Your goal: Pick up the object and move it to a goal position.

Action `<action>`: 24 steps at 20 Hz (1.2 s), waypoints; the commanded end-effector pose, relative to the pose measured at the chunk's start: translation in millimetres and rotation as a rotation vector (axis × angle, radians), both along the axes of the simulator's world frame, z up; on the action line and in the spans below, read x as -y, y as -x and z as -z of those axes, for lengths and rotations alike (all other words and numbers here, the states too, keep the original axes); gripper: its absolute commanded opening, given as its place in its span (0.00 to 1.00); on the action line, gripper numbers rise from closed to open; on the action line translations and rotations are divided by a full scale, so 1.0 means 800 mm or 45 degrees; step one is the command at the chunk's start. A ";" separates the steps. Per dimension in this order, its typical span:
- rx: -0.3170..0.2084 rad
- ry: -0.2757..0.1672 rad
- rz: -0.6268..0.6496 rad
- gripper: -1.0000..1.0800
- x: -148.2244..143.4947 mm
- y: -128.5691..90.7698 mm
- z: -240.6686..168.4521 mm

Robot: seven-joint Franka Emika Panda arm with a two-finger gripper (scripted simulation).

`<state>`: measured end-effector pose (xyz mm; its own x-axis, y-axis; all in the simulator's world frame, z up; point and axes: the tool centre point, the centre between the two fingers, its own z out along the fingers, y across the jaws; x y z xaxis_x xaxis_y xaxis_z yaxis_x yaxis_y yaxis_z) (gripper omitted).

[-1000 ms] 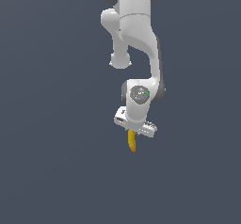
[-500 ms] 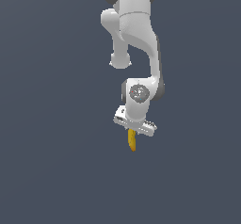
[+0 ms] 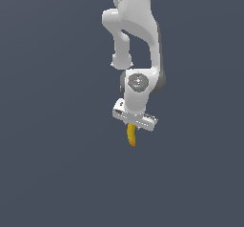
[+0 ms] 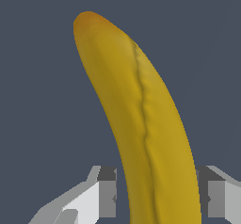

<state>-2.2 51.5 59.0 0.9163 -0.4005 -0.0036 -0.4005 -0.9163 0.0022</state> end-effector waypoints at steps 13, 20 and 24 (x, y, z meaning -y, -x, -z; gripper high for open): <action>0.004 -0.002 0.000 0.00 0.044 0.066 -0.140; 0.004 -0.002 0.000 0.00 0.068 0.101 -0.216; 0.004 -0.002 0.000 0.00 0.082 0.120 -0.259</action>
